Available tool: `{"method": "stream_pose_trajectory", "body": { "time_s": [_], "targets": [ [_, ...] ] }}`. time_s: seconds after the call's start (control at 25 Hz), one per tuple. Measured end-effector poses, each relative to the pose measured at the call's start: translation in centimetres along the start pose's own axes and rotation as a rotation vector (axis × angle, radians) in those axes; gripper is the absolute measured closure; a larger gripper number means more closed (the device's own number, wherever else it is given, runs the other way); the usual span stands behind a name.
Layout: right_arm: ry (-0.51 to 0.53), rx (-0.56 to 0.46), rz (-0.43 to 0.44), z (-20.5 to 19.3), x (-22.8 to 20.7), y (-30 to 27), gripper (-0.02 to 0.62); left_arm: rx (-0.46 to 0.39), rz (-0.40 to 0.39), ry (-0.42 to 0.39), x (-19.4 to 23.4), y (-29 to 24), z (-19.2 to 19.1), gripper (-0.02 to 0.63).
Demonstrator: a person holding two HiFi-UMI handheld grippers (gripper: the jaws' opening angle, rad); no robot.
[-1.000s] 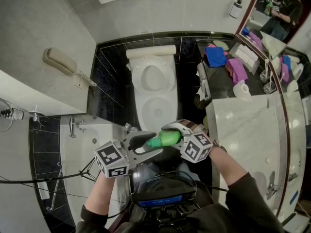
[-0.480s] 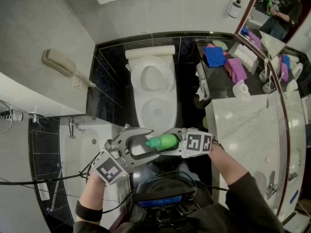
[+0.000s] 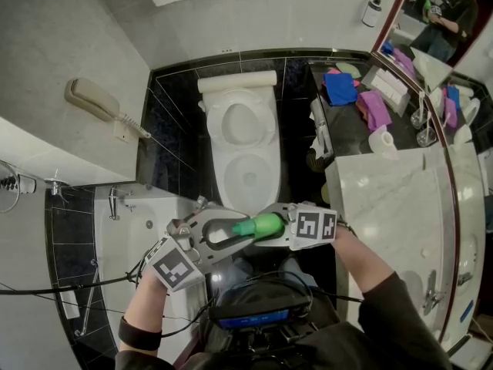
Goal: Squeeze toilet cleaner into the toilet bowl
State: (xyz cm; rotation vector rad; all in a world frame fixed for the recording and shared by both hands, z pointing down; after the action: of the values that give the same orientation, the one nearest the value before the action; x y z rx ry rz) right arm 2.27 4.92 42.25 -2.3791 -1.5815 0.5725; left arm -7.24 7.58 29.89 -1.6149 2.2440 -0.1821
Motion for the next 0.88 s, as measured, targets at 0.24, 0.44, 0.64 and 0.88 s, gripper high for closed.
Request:
{"method": "stream_pose_trajectory", "body": {
  "time_s": [0.24,0.44,0.64,0.88],
  "targets": [
    [0.150,0.102,-0.180,-0.8,-1.2,0.3,0.405,-0.016,-0.007,0.226,0.2,-0.2,-1.0,0.456],
    [0.326,0.195,-0.370,-1.3,-2.5,1.1,0.407,-0.045,0.021,0.410,0.5,-0.2,-3.3,0.456],
    [0.391,0.239,-0.436,-1.5,-3.0,1.6,0.405,-0.052,0.045,0.550,0.6,-0.4,-4.1,0.456],
    [0.391,0.239,-0.436,-1.7,-3.2,1.6,0.405,-0.050,0.038,0.576,0.8,-0.3,-4.9,0.456]
  ]
}}
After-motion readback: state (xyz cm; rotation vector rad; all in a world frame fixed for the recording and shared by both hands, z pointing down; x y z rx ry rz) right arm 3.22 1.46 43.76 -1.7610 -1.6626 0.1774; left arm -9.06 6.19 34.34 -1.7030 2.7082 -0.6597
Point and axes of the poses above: the fingertips, and each gripper's own axes: y backward along the fingers, x to its left, z out of its top, the point moved 7 cm from there along y, backward along the fingers, and after that the axes turned 2 degrees about z, right-handed, at the moved point
